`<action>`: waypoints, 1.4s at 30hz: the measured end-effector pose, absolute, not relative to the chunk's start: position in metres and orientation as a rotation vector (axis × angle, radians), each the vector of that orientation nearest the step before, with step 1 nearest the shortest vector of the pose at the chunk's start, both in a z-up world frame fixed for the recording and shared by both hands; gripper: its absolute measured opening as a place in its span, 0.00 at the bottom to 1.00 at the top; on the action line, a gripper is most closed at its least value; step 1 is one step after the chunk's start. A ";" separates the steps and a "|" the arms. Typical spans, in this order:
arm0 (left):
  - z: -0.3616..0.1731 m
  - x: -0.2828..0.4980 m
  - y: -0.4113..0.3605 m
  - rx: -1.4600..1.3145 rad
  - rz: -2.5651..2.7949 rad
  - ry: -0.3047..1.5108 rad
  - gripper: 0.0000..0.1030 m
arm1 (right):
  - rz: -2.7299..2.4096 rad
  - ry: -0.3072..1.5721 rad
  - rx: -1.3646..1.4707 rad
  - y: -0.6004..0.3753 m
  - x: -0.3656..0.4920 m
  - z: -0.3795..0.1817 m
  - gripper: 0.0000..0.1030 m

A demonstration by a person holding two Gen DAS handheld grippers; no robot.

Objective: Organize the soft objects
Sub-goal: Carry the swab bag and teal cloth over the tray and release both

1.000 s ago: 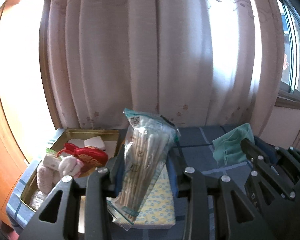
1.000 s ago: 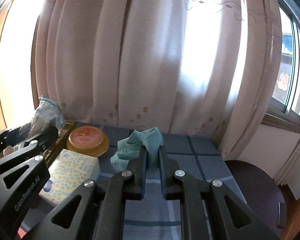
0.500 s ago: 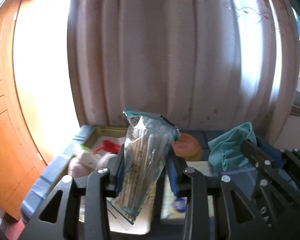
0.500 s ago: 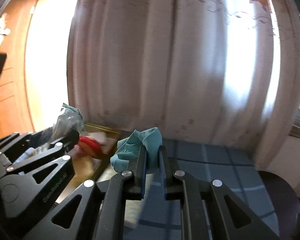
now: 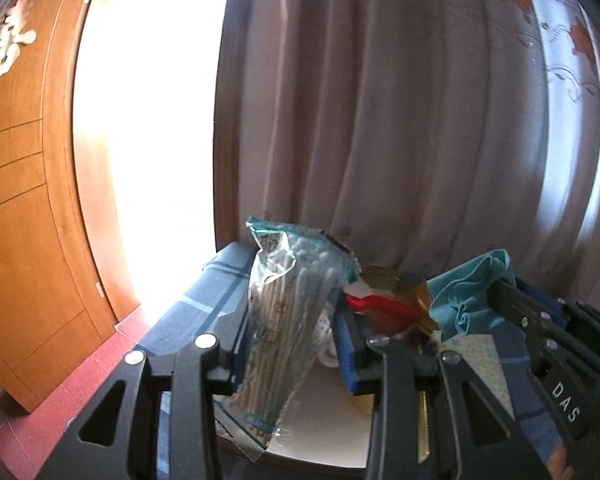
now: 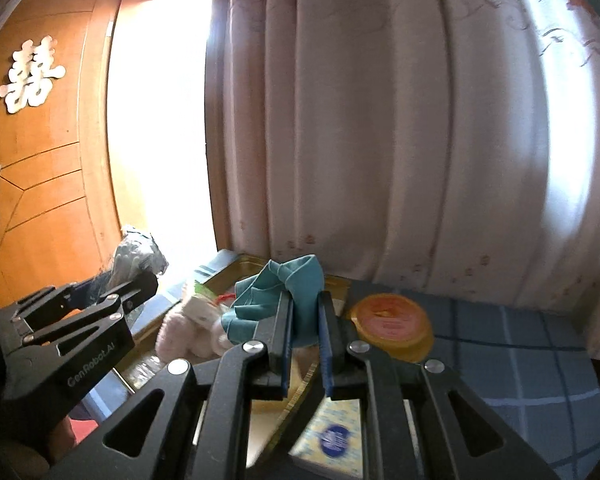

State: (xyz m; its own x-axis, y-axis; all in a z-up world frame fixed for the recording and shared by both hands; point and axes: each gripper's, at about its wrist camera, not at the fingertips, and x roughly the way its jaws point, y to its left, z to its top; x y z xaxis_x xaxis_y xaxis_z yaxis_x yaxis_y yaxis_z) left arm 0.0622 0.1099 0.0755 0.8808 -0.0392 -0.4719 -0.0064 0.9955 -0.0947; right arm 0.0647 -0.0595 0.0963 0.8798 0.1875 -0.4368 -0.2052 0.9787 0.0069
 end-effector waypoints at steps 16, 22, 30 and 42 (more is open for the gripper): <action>0.064 0.108 0.117 -0.105 0.028 0.571 0.34 | 0.238 0.482 0.038 -0.037 0.129 0.091 0.12; 0.066 0.123 0.110 -0.084 0.038 0.611 0.34 | 0.232 0.498 0.058 -0.035 0.143 0.091 0.12; 0.065 0.121 0.107 -0.073 0.042 0.612 0.34 | 0.213 0.536 0.065 -0.033 0.157 0.086 0.12; 0.060 0.127 0.106 -0.074 0.026 0.624 0.34 | 0.209 0.576 0.083 -0.034 0.173 0.077 0.12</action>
State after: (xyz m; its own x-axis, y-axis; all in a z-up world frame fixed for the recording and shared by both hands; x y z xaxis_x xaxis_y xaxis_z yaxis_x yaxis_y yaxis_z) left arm 0.1269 0.1058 0.0595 0.8110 0.0022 -0.5850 -0.0471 0.9970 -0.0615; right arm 0.1726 -0.0338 0.0770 0.8179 0.2193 -0.5320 -0.1729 0.9755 0.1362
